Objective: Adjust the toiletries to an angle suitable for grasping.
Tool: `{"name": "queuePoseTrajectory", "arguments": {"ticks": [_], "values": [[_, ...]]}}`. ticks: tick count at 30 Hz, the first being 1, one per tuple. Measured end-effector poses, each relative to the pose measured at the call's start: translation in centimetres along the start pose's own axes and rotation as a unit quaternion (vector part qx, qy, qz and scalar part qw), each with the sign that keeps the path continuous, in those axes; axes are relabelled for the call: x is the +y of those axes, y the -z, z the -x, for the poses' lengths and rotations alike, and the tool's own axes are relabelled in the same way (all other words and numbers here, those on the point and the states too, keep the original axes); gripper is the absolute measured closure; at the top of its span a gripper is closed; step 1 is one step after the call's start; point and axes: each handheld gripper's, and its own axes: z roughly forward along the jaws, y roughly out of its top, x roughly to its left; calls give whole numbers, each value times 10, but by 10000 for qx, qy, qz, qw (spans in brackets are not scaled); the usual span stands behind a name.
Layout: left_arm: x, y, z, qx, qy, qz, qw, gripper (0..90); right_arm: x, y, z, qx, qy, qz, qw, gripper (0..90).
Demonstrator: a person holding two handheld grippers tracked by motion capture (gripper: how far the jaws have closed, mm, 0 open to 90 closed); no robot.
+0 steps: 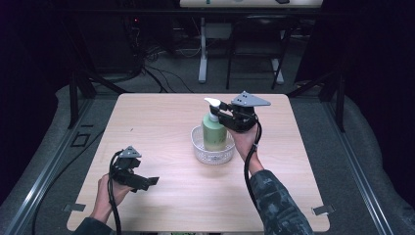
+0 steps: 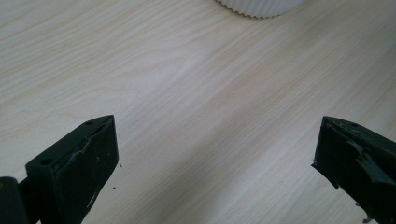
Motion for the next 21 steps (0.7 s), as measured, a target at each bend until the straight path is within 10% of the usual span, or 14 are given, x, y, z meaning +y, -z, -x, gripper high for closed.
{"name": "queuePoseTrajectory", "arguments": {"ticks": [21], "values": [[0,0,0,-15,-40,-20,10000,0,-1,6,0,95,45,-60,9999,670]]}}
